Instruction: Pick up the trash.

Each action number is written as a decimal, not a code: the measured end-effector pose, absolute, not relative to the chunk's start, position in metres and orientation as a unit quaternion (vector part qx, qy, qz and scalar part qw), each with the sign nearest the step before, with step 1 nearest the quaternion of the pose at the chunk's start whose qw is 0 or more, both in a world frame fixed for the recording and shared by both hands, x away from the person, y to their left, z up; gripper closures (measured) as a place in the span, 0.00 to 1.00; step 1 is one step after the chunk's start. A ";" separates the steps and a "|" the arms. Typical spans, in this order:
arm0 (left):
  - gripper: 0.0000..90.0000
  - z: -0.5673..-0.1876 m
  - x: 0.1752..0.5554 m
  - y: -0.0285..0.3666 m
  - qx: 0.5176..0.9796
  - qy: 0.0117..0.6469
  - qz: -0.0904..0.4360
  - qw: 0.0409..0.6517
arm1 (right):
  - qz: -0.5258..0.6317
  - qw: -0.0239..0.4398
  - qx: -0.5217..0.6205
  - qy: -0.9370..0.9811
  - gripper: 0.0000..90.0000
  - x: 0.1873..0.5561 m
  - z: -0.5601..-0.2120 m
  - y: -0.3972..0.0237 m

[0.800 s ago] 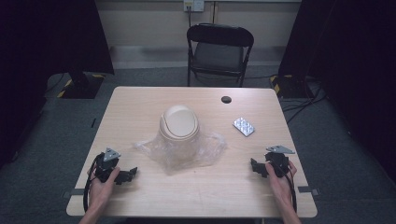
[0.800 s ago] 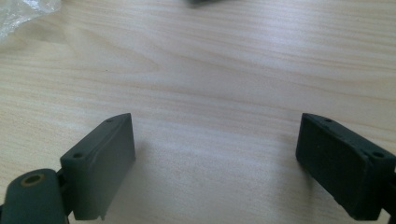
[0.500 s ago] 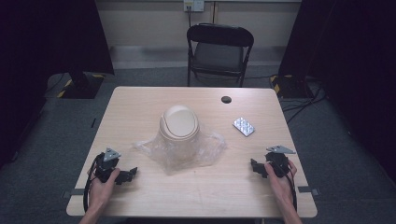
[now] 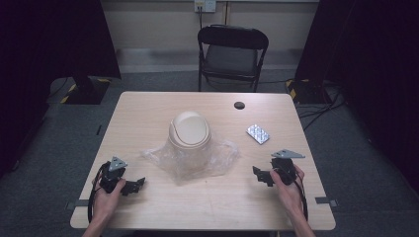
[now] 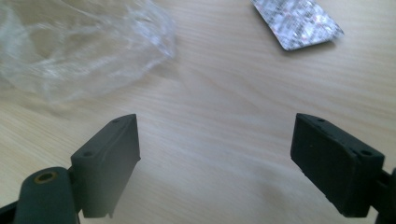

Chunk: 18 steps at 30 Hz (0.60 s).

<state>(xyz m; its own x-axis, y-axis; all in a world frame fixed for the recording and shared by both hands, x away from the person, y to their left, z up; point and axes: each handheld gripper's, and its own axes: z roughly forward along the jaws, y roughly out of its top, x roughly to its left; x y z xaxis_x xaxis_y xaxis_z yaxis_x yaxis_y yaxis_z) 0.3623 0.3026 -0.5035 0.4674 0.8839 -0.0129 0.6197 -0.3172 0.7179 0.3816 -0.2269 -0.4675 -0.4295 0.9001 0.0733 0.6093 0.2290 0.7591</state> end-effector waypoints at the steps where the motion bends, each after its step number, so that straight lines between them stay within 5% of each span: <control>1: 0.00 -0.504 0.362 0.303 0.787 0.477 0.196 0.337 | 0.374 0.195 0.494 0.761 0.17 0.383 -0.465 -0.223; 18: 0.00 -0.503 0.363 0.303 0.792 0.473 0.196 0.333 | 0.416 0.164 0.434 0.782 0.21 0.426 -0.426 -0.169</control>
<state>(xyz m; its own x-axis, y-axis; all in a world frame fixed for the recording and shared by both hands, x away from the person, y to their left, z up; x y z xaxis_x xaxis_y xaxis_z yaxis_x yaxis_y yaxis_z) 0.3630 0.3034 -0.5032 0.4751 0.8799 -0.0054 0.6188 -0.3298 0.7130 0.4256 -0.1687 -0.4256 -0.5697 0.8150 0.1054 0.5429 0.2769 0.7928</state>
